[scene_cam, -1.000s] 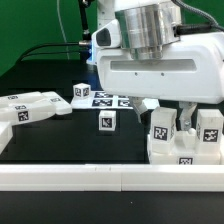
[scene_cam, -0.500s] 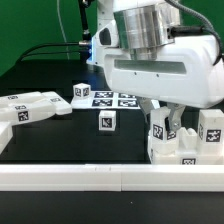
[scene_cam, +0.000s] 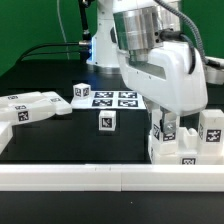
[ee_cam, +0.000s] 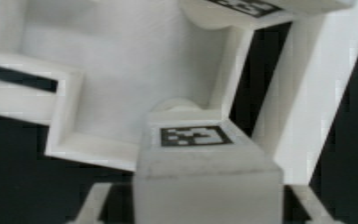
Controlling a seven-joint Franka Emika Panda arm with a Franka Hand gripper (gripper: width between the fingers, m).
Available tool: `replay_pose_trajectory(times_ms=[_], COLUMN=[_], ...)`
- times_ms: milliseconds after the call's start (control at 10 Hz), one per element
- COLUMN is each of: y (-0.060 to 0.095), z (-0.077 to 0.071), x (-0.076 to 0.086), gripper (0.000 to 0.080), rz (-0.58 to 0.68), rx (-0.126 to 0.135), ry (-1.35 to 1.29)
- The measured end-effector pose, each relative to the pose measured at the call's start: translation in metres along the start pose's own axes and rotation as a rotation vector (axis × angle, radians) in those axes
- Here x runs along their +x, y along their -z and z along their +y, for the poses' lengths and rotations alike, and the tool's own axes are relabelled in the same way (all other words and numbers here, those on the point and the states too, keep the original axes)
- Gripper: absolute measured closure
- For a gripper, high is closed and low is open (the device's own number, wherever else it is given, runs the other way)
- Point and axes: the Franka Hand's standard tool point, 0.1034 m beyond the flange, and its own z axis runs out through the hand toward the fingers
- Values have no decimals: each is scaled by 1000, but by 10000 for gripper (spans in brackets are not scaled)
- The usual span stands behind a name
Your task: Assemble chair
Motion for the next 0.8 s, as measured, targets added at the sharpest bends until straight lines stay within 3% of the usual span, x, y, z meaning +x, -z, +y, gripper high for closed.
replay_pose_trajectory(times_ms=[300, 600, 700, 800], y=[-1, -1, 0, 1], z=[0, 1, -1, -2], x=[0, 0, 0, 1], gripper=[512, 493, 280, 280], rz=[0, 2, 4, 11], rx=[-1, -3, -4, -6], ry=[-179, -128, -4, 165])
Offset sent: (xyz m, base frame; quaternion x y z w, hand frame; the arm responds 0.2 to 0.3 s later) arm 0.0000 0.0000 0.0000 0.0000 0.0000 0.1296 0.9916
